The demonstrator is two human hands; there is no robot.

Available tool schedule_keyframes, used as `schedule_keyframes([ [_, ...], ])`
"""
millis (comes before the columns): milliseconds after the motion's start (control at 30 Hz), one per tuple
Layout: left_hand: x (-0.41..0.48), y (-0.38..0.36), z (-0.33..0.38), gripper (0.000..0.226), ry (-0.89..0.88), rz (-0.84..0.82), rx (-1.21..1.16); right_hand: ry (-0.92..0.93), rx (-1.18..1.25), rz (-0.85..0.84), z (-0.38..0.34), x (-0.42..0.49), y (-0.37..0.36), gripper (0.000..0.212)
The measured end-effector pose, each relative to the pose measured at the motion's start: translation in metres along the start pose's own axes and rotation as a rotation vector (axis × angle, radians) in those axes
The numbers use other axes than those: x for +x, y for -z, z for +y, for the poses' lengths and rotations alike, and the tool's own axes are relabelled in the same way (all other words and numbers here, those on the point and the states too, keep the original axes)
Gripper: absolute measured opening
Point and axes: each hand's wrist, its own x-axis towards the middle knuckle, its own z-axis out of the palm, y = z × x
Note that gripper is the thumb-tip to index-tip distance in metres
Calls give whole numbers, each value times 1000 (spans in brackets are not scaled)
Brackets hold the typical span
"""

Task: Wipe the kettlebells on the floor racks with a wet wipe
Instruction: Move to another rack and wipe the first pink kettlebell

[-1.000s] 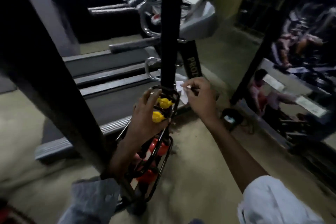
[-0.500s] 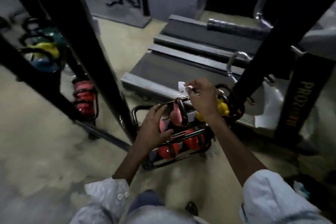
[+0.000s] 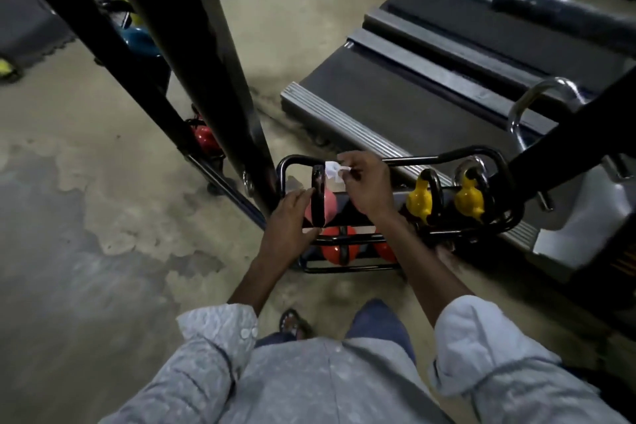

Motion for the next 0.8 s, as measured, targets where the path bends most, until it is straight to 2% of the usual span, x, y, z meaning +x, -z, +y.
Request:
schedule_keyframes([
  [300, 6, -19, 10, 86, 168, 72, 38, 130, -49, -234, 28, 29, -33, 18],
  [433, 8, -26, 14, 77, 204, 127, 40, 215, -55, -319, 36, 28, -41, 18],
  [633, 7, -31, 5, 71, 206, 115, 53, 377, -234, -444, 38, 34, -40, 15],
  [700, 8, -29, 1, 70, 175, 119, 51, 347, -237, -442, 41, 41, -42, 19],
  [800, 9, -24, -1, 78, 146, 102, 40, 166, -114, -386, 44, 59, -49, 15],
])
